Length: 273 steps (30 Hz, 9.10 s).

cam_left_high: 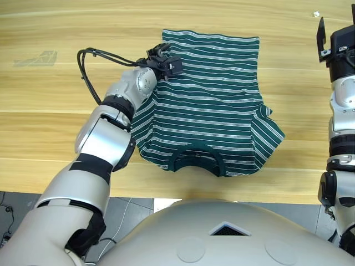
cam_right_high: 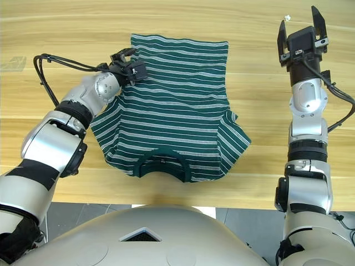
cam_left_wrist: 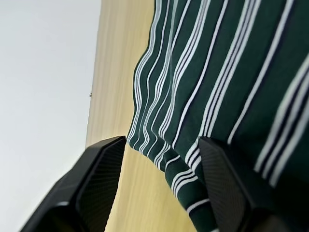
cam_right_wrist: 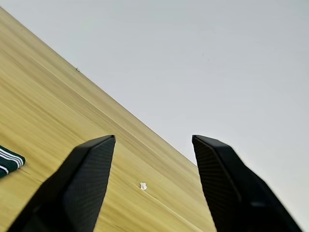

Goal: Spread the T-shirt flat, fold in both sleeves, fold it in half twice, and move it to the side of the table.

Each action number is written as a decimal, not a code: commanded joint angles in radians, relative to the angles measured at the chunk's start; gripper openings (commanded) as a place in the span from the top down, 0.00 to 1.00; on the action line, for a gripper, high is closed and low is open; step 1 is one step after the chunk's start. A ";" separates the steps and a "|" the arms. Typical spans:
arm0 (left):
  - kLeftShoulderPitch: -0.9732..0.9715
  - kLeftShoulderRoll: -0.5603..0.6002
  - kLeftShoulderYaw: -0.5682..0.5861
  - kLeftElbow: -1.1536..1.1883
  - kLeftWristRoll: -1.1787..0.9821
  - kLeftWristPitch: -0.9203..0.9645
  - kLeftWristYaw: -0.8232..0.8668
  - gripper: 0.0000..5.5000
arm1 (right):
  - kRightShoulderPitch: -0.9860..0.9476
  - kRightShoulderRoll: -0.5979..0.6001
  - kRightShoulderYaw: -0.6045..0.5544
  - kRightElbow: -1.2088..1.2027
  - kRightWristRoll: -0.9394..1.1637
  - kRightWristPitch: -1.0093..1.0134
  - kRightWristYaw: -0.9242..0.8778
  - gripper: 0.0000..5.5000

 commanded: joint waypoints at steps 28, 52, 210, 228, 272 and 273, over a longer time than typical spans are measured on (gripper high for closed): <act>1.216 -0.014 0.573 -1.802 -0.750 0.307 0.044 0.49 | 0.120 0.073 -0.057 -0.263 0.041 0.083 -0.001 0.46; 1.353 -0.241 0.641 -1.540 -1.042 0.603 0.011 0.63 | 0.175 0.093 -0.090 -0.409 0.025 0.145 0.007 0.46; 1.342 -0.080 0.430 -1.717 -0.435 0.130 -0.084 0.82 | 0.627 -0.117 0.010 -0.741 0.584 0.652 1.150 0.99; 1.337 -0.085 0.408 -1.707 -0.416 0.153 -0.081 0.82 | 0.630 -0.075 0.041 -0.811 0.701 0.714 1.124 0.85; 1.156 0.673 0.424 -1.286 -0.123 -0.463 -0.507 0.66 | 0.539 -0.315 0.123 -0.198 -0.544 -0.852 0.440 0.51; 1.149 0.670 0.412 -1.284 -0.116 -0.462 -0.508 0.66 | 0.540 -0.318 0.140 -0.209 -0.533 -0.839 0.439 0.51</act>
